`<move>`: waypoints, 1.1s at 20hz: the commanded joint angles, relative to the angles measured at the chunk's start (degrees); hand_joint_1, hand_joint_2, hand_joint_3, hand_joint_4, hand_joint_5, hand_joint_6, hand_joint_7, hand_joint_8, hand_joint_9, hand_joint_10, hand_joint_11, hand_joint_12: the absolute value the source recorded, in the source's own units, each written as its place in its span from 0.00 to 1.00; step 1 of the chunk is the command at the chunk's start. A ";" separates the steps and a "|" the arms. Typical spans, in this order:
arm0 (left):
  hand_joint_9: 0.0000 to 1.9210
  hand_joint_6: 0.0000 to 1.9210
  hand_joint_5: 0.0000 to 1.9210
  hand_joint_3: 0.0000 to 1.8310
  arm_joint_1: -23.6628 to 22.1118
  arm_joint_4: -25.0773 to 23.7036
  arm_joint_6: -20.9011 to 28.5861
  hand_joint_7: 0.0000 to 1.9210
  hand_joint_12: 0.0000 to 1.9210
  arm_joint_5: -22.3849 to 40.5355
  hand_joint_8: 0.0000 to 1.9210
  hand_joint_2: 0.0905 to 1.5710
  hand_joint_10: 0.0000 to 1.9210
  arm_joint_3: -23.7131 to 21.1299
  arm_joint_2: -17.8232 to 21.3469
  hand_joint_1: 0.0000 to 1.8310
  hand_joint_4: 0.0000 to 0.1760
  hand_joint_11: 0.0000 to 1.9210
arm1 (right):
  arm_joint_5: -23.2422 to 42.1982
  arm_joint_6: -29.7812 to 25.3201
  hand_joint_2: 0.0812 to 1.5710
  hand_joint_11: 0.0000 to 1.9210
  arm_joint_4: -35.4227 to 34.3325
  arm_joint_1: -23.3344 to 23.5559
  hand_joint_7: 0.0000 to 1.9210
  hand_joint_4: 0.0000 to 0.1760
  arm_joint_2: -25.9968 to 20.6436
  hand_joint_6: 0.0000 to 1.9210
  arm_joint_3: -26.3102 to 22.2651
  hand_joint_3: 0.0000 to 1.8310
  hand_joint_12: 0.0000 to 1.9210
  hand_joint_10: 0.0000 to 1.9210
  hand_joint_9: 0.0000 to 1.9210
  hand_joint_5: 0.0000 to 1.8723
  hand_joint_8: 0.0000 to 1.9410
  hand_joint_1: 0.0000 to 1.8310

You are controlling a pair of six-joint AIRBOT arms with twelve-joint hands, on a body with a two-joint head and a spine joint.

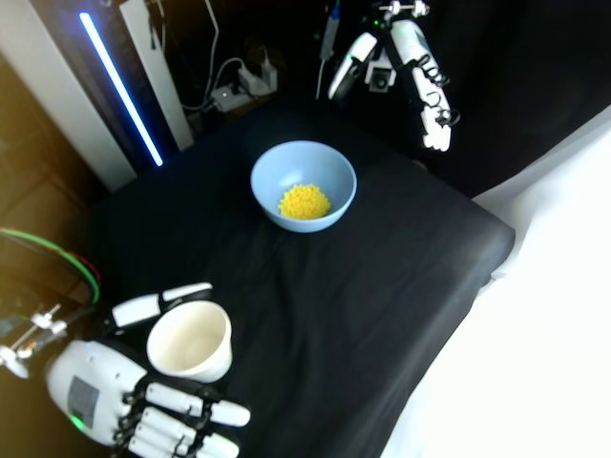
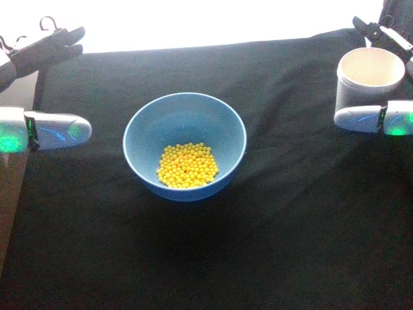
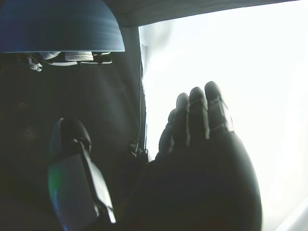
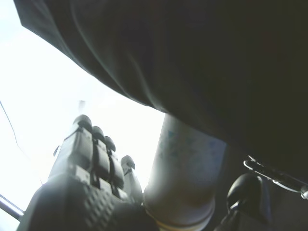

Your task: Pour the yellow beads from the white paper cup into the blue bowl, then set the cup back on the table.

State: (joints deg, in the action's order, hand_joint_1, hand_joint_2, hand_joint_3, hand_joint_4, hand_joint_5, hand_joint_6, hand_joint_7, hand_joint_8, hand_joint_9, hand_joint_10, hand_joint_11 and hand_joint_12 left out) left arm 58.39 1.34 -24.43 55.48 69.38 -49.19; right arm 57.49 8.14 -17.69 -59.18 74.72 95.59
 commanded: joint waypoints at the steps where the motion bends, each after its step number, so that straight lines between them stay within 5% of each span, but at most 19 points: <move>1: 0.07 0.00 0.00 0.08 -0.18 1.72 0.58 0.09 0.16 6.81 0.00 0.49 0.00 0.23 -0.21 0.31 0.00 0.00 | 6.82 -0.66 0.37 0.00 -1.16 0.24 0.00 1.00 -0.79 0.00 -0.05 0.00 0.00 0.00 0.00 0.00 0.00 0.44; 9: 0.06 0.00 0.00 0.09 0.26 2.29 0.66 0.08 0.10 7.39 0.00 0.47 0.00 0.20 -0.21 0.32 0.00 0.00 | 6.91 -0.65 0.28 0.00 -0.70 -0.25 0.00 1.00 -2.78 0.00 -2.78 0.00 0.00 0.00 0.00 0.00 0.00 0.31; 22: 0.06 0.00 0.00 0.11 1.41 3.35 0.97 0.08 0.10 8.25 0.00 0.38 0.00 0.27 -0.30 0.47 0.00 0.00 | 9.13 -0.62 0.27 0.00 -1.39 -2.29 0.00 1.00 -6.27 0.00 -6.39 0.00 0.00 0.00 0.00 0.00 0.00 0.32</move>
State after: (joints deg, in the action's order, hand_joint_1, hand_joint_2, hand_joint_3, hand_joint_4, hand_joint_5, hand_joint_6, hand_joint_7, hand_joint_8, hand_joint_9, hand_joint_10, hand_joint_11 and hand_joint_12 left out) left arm 60.29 3.03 -23.99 56.97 69.38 -49.19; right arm 59.40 7.94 -17.67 -61.71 69.10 89.19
